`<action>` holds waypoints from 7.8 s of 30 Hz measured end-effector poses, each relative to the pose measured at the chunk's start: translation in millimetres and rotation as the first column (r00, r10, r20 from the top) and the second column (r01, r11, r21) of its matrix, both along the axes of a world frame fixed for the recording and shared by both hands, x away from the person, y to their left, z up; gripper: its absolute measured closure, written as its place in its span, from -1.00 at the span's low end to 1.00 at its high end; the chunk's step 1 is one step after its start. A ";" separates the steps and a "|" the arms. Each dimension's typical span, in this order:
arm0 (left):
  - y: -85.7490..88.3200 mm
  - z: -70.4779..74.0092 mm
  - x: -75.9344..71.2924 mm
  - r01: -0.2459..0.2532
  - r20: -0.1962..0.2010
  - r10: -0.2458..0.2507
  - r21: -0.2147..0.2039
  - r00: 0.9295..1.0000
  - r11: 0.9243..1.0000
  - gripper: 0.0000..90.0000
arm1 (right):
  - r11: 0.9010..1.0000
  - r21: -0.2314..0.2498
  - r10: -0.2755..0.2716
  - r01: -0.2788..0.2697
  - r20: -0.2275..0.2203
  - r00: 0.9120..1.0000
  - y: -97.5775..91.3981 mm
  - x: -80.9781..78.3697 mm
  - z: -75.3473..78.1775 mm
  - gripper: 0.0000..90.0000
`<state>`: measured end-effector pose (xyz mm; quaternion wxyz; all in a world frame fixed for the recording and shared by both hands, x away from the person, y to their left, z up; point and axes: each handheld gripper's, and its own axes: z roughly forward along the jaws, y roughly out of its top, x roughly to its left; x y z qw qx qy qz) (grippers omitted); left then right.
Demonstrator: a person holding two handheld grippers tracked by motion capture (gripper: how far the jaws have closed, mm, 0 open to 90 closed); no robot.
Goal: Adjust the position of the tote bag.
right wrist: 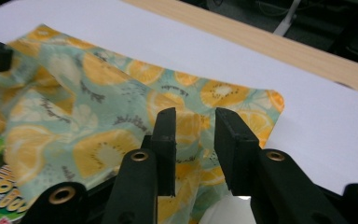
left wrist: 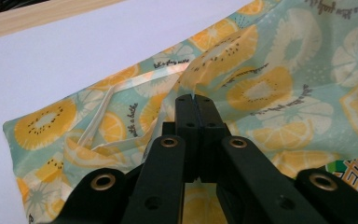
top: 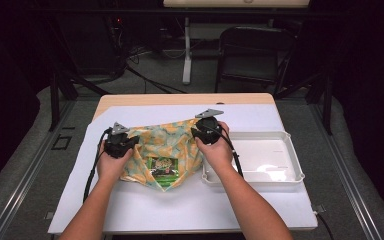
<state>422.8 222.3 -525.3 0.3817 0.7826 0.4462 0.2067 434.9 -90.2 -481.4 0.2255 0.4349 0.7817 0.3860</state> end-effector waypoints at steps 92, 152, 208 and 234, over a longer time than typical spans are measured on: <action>-5.4 -1.0 -6.0 0.048 0.004 -0.048 0.011 0.999 0.999 0.86 | 0.934 -0.185 0.286 -0.304 -0.119 0.951 75.5 -36.0 -36.6 1.00; -8.2 18.1 -14.0 0.088 0.083 -0.084 -0.044 0.993 0.995 0.56 | 0.992 -0.091 0.069 -0.090 -0.209 0.976 56.4 39.6 -54.2 1.00; -24.6 -27.6 -6.8 0.167 -0.093 -0.150 0.210 0.984 0.964 0.54 | 0.993 -0.084 0.068 -0.086 -0.201 0.977 56.8 37.5 -53.9 1.00; -17.2 -29.2 2.5 0.093 -0.134 -0.078 0.107 0.988 0.990 1.00 | 0.987 -0.141 0.043 -0.072 -0.199 0.979 62.0 39.0 -57.7 1.00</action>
